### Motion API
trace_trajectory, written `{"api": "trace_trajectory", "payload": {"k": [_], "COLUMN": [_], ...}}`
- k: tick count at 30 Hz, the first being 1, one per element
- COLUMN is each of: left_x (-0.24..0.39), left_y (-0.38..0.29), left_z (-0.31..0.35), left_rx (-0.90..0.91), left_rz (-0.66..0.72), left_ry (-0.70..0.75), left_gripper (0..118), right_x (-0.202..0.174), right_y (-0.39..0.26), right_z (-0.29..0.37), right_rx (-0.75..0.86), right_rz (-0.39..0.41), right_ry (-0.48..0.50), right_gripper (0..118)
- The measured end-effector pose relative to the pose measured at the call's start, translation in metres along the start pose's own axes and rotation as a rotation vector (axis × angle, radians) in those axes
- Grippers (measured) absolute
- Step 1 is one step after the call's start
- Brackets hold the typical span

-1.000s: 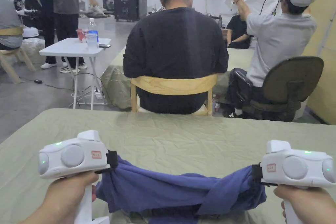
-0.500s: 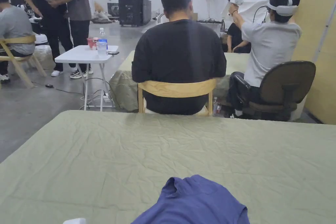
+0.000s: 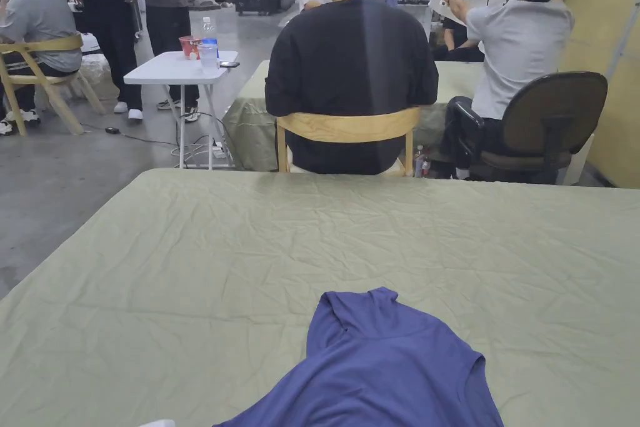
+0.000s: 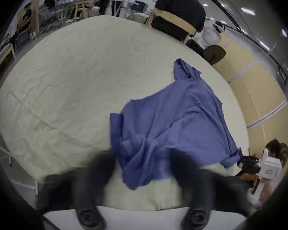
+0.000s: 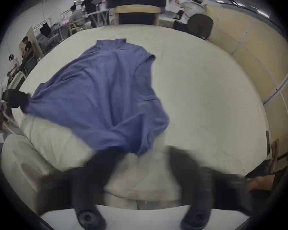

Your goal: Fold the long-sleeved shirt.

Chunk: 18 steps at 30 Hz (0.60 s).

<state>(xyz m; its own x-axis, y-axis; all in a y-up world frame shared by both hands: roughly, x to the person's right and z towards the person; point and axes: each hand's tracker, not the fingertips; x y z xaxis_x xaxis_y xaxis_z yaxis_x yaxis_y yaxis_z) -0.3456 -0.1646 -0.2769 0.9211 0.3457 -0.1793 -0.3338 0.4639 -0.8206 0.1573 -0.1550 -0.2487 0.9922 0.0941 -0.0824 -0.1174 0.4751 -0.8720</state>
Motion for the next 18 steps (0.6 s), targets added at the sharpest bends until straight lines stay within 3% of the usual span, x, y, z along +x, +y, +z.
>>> {"api": "trace_trajectory", "payload": {"k": [1, 2, 3, 6, 8, 9, 10, 11, 12, 13, 16, 18], "left_x": [-0.001, -0.001, -0.001, 0.001, 0.004, 0.002, 0.002, 0.003, 0.003, 0.004, 0.000, -0.007], "left_y": [-0.001, 0.002, 0.005, 0.000, -0.005, -0.008, -0.011, -0.015, -0.020, -0.024, -0.023, -0.016], "left_z": [0.005, 0.020, 0.026, 0.048, 0.059, 0.063, 0.069, 0.075, 0.080, 0.080, 0.070, 0.059], "left_rx": [0.030, 0.146, 0.150, 0.123, 0.120, 0.125, 0.125, 0.123, 0.136, 0.140, 0.105, 0.102], "left_rz": [0.003, 0.009, 0.014, 0.006, -0.024, -0.037, -0.051, -0.067, -0.083, -0.082, -0.097, -0.085], "left_ry": [0.006, 0.021, -0.040, -0.040, -0.017, -0.014, -0.015, -0.023, -0.036, -0.017, 0.018, 0.037], "left_gripper": [118, 118, 114, 113, 112, 109, 93, 65, 19, 1, 0, 0], "right_x": [0.003, 0.007, 0.008, 0.009, 0.006, 0.003, 0.006, 0.004, 0.001, -0.001, 0.002, -0.004], "right_y": [0.000, -0.001, 0.004, 0.012, 0.015, 0.016, 0.015, 0.016, 0.016, 0.015, 0.016, 0.018], "right_z": [0.003, 0.009, 0.018, 0.038, 0.053, 0.060, 0.063, 0.068, 0.073, 0.076, 0.080, 0.079], "right_rx": [0.027, 0.074, 0.132, 0.139, 0.211, 0.240, 0.254, 0.269, 0.300, 0.327, 0.370, 0.367], "right_rz": [0.003, -0.006, 0.013, -0.087, -0.121, -0.140, -0.150, -0.163, -0.178, -0.199, -0.247, -0.236], "right_ry": [-0.029, -0.035, -0.055, -0.041, 0.028, 0.055, 0.068, 0.072, 0.079, 0.093, 0.214, 0.190], "right_gripper": [117, 118, 118, 115, 104, 90, 65, 39, 13, 4, 3, 3]}}
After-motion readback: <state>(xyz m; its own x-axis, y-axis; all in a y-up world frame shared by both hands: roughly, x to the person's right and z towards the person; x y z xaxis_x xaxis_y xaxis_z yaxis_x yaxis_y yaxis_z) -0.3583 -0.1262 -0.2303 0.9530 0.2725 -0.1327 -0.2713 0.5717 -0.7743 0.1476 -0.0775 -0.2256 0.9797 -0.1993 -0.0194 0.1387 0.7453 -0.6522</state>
